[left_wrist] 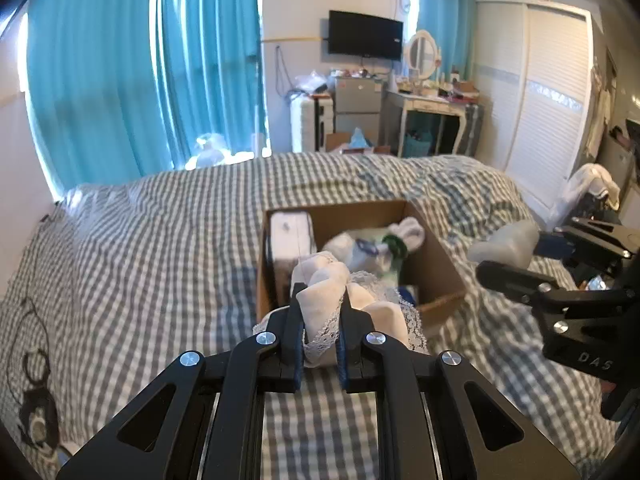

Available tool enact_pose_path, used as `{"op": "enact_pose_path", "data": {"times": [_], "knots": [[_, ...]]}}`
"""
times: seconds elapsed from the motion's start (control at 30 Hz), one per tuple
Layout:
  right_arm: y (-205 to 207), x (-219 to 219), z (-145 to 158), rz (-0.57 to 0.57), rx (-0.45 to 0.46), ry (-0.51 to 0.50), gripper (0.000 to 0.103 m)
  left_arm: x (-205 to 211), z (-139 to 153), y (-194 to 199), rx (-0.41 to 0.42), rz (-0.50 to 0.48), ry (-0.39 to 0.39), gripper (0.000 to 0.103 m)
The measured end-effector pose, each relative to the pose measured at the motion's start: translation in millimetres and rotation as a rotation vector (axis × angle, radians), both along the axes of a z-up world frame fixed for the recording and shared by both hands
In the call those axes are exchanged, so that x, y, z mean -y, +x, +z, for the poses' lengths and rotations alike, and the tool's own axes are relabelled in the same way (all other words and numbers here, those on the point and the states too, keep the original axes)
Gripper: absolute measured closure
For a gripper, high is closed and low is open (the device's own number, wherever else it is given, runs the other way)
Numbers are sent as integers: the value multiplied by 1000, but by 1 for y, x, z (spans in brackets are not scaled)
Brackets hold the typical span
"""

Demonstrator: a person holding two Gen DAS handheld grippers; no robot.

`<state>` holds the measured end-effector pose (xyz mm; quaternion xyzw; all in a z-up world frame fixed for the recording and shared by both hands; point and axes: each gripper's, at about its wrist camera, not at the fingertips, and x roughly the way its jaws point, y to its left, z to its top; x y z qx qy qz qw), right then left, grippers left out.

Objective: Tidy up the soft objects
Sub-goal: 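Drop the lace cloth and white sock into the box, opening both grippers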

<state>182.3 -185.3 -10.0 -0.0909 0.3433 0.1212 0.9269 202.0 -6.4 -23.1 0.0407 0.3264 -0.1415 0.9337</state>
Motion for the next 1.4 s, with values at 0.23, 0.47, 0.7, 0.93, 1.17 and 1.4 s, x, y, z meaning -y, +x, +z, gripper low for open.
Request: {"op": "enact_pose_path", "data": {"times": [0.23, 0.47, 0.7, 0.93, 1.17, 1.4], "knots": [[33, 20, 8, -32, 21, 0, 59, 11, -10, 46, -27, -8, 8, 91], [71, 29, -6, -38, 7, -12, 59, 21, -35, 88, -71, -32, 8, 91], [108, 32, -19, -38, -7, -13, 58, 37, -48, 104, -80, -94, -2, 84], [141, 28, -31, -28, -27, 12, 51, 40, -49, 103, -32, -61, 42, 45], [167, 22, -40, -23, -43, 38, 36, 16, -35, 107, -25, -31, -42, 45], [148, 36, -13, -88, 9, 144, 17, 1, -14, 91, 29, 11, -40, 45]]}}
